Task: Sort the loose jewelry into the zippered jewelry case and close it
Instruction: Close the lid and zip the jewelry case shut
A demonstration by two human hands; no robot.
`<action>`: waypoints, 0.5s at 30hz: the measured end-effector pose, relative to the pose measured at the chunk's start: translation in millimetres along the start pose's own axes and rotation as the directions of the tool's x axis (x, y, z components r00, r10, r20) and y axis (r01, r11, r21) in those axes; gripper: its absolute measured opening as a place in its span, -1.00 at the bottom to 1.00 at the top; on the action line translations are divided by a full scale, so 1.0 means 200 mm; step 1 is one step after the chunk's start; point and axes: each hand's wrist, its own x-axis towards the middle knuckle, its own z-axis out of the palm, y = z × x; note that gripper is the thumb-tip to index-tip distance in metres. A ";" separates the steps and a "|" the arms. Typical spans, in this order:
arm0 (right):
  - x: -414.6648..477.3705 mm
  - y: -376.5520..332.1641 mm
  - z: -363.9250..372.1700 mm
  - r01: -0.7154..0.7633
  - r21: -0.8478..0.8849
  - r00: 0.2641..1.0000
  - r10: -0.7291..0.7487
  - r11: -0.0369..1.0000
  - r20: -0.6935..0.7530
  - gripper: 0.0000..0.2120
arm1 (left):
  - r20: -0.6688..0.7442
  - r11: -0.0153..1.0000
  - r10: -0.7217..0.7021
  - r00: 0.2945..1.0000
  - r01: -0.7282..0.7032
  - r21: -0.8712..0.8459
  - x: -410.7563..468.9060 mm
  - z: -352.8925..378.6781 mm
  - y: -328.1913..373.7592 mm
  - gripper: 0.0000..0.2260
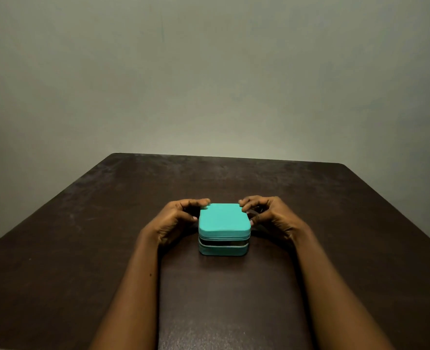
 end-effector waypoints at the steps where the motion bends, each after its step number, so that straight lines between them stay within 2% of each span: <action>1: 0.00 0.00 0.00 0.003 -0.009 1.000 -0.003 1.000 0.006 -0.65 | -0.010 1.000 -0.003 1.000 0.003 0.005 0.00 0.00 0.00 -0.58; 6: 0.00 0.00 -0.01 0.003 -0.044 1.000 -0.001 0.999 0.027 -0.69 | -0.028 0.998 0.022 0.999 -0.020 0.052 0.01 0.00 0.00 -0.58; 10: 0.00 -0.01 0.00 -0.002 -0.010 1.000 0.002 1.000 0.030 -0.72 | -0.152 0.977 0.148 0.977 -0.120 0.176 0.06 -0.01 -0.04 -0.56; 12: 0.01 -0.02 0.03 0.025 0.035 1.000 -0.025 0.999 0.002 -0.76 | -0.175 0.906 0.260 0.950 -0.177 0.384 0.10 -0.02 -0.07 -0.54; 15: 0.02 0.00 0.08 0.014 0.085 0.999 -0.010 0.996 -0.044 -0.84 | -0.090 0.688 0.352 0.932 -0.192 0.700 0.14 -0.04 -0.10 -0.57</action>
